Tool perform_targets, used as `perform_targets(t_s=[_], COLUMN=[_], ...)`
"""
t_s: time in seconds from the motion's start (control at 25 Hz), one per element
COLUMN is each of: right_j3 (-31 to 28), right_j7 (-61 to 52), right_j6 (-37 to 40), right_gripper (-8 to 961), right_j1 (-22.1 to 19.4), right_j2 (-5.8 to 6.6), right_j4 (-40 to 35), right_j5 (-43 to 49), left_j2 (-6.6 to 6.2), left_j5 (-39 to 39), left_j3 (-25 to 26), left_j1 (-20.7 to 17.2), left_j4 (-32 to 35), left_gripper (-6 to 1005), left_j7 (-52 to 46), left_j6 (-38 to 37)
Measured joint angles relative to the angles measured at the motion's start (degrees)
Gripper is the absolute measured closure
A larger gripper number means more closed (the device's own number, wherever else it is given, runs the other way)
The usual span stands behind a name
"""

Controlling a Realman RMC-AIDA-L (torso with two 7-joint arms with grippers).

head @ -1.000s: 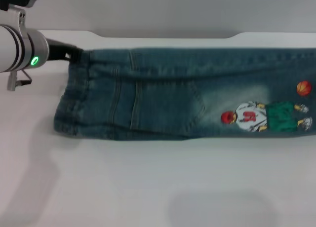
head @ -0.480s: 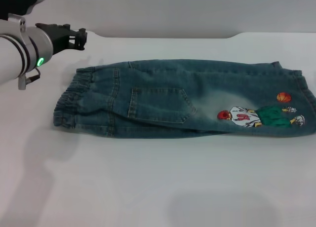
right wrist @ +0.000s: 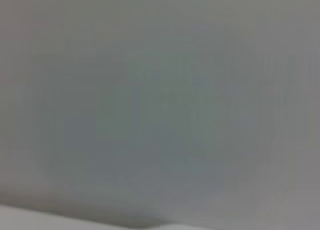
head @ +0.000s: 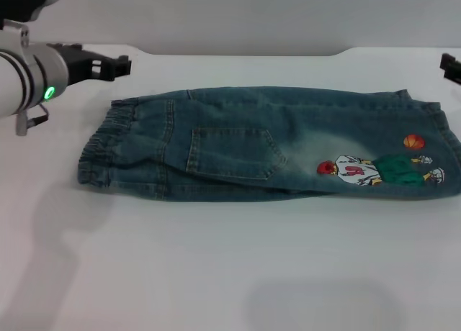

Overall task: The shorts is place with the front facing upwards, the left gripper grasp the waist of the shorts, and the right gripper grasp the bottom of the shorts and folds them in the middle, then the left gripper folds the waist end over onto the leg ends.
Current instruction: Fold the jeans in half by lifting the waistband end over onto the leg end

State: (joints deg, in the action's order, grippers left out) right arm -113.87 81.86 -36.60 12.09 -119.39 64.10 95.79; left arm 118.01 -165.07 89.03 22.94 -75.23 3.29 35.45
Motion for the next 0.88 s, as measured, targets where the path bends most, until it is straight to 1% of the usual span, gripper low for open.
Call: perform_targets(t_s=[0.04, 0.08, 0.16, 0.2, 0.24, 0.32, 0.44, 0.48, 0.56, 0.64, 0.68, 0.76, 0.88], right_j3=[2.5, 5.2, 12.1, 15.3, 17.8, 20.3, 20.5, 20.7, 21.2, 22.0, 22.4, 22.7, 22.8], right_j7=[1.7, 4.1, 11.5, 16.0, 19.5, 27.8, 43.3, 50.5, 61.7, 67.7, 69.7, 71.8, 73.5], right_j6=[3.4, 6.8, 14.8, 18.9, 21.9, 25.2, 23.7, 21.5, 16.2, 12.2, 10.6, 9.0, 6.1], right_gripper=[268, 264, 256, 252, 274, 319, 387, 409, 454, 499, 580, 741, 871], right_j1=[-0.5, -0.8, -1.2, -1.0, -0.6, 1.0, 3.5, 4.1, 4.6, 4.4, 4.3, 4.0, 3.8], right_j2=[-0.04, -0.09, -0.20, -0.16, -0.10, -0.13, -0.19, -0.21, -0.25, -0.29, -0.29, -0.30, -0.31], right_j4=[0.0, -0.3, -1.7, -3.0, -4.1, -8.0, -15.0, -17.1, -20.3, -21.8, -22.0, -22.2, -22.8], right_j5=[-0.4, -1.4, -5.7, -9.7, -13.4, -24.6, -44.4, -52.0, -62.6, -68.1, -69.7, -70.2, -70.3], left_j2=[-0.01, -0.01, -0.05, -0.06, -0.05, 0.01, 0.02, -0.04, -0.07, -0.07, -0.07, -0.06, 0.00], left_j5=[0.0, 0.0, 0.0, 0.0, 0.1, 0.5, 1.6, 2.5, 2.6, 2.5, 2.5, 2.4, 2.4], left_j3=[0.3, 0.3, 0.6, 0.6, 0.7, 1.0, 1.2, 1.2, 1.3, 1.4, 1.4, 1.2, 0.9], left_j1=[0.0, 0.0, 0.2, 0.4, 0.5, 0.5, 0.5, 0.4, 0.1, -0.1, -0.2, -0.3, -0.3], left_j4=[-0.6, -0.6, -1.5, -2.5, -2.9, -4.1, -4.9, -5.5, -6.7, -8.0, -8.3, -8.8, -9.0], left_gripper=[203, 194, 175, 166, 156, 147, 147, 147, 146, 146, 146, 146, 146], left_j7=[0.0, 0.0, 0.1, 0.1, 0.1, 0.0, 0.0, 0.0, 0.2, 0.2, 0.2, 0.3, 0.3], left_j6=[1.9, 1.9, 5.7, 8.6, 9.6, 12.1, 13.5, 14.4, 15.5, 16.2, 16.4, 16.6, 16.7])
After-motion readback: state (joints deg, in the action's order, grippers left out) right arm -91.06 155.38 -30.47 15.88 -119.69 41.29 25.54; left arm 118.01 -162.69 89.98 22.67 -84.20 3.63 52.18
